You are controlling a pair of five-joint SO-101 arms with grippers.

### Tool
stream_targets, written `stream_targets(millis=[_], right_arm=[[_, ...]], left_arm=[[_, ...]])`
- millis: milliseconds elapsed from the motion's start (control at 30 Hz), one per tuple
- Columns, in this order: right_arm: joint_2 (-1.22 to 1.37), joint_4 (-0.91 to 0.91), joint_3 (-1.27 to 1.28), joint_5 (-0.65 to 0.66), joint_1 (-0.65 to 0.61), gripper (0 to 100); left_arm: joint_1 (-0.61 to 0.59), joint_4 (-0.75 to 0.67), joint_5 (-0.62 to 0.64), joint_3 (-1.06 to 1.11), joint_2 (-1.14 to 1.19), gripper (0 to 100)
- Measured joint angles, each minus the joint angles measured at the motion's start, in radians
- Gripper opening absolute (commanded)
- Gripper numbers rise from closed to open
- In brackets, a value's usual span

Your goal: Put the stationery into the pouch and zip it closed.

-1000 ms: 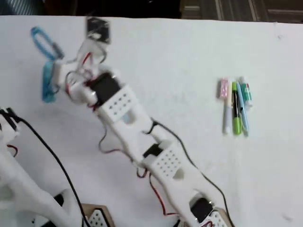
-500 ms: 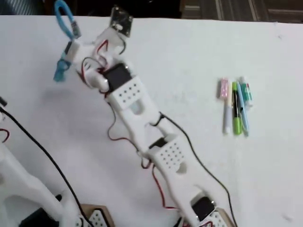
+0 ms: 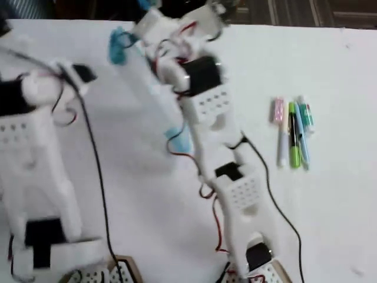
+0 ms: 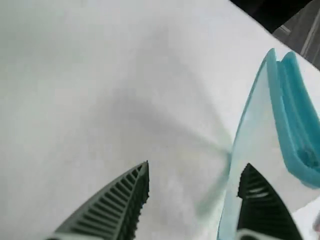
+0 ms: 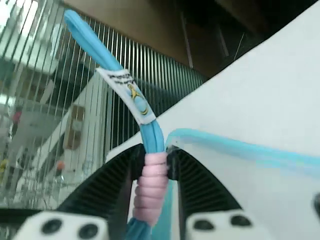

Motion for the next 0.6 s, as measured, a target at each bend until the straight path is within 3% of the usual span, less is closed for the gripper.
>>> stream_targets(millis=[267,600], right_arm=[[-0.094,0.212,-0.002,0.137,0.143,1.7],[-0.094,0.328,-0.002,0.16,0.192,1.7]], left_arm=[[0.178,0.005,0.014,-0.364,0.114,27],[0.407,0.005,0.014,-0.198,-0.012,28]])
